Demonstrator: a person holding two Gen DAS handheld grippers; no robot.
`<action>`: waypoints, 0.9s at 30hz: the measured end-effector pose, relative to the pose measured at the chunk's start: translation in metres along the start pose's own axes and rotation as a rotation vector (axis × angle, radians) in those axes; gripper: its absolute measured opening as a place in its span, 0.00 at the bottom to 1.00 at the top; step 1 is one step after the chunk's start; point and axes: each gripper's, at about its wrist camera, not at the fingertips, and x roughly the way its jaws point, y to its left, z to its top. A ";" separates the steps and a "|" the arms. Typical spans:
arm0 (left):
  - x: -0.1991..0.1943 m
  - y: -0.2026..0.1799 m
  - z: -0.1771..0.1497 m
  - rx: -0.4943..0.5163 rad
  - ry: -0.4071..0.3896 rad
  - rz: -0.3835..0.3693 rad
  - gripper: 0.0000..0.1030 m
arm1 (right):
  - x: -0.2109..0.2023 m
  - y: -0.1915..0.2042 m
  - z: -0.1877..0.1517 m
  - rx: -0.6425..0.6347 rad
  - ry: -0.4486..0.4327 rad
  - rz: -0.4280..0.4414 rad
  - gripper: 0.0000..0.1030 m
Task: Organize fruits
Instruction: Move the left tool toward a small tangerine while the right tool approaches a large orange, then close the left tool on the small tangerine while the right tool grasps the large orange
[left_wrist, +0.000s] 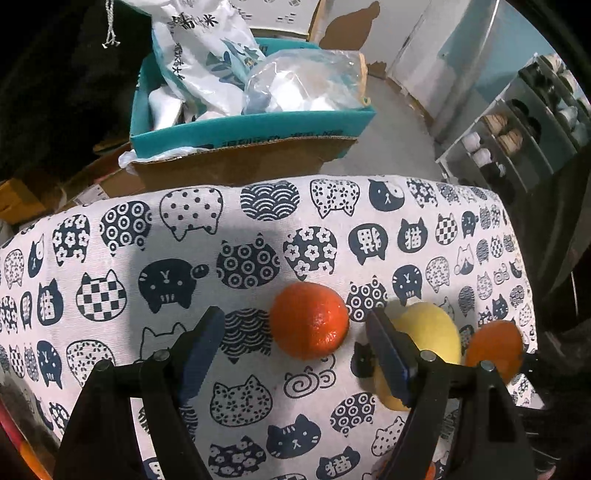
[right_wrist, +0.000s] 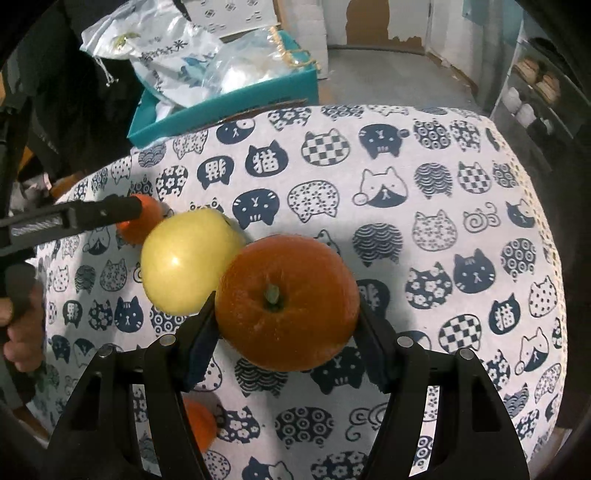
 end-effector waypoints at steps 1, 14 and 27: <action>0.002 0.000 -0.001 -0.001 0.002 0.002 0.78 | -0.002 -0.001 0.000 0.005 -0.004 0.002 0.66; 0.013 -0.011 -0.006 0.109 -0.006 0.020 0.46 | -0.014 -0.005 0.005 0.026 -0.038 0.002 0.66; -0.030 -0.020 -0.015 0.181 -0.096 0.056 0.45 | -0.035 0.003 0.012 0.008 -0.102 -0.018 0.66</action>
